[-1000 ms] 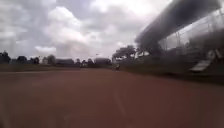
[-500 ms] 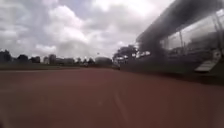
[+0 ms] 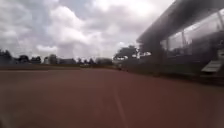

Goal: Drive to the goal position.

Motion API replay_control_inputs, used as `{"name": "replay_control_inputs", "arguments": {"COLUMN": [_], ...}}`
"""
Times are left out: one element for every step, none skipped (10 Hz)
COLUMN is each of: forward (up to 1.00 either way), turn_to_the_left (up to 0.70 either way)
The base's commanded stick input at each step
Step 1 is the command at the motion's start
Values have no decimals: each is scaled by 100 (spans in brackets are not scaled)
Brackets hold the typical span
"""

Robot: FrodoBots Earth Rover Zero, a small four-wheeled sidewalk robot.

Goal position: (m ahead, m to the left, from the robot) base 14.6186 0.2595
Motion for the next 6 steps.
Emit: {"name": "replay_control_inputs", "arguments": {"forward": [70, 70, 70, 70, 70, 70], "turn_to_the_left": [0, 0, 0, 0, 0, 0]}}
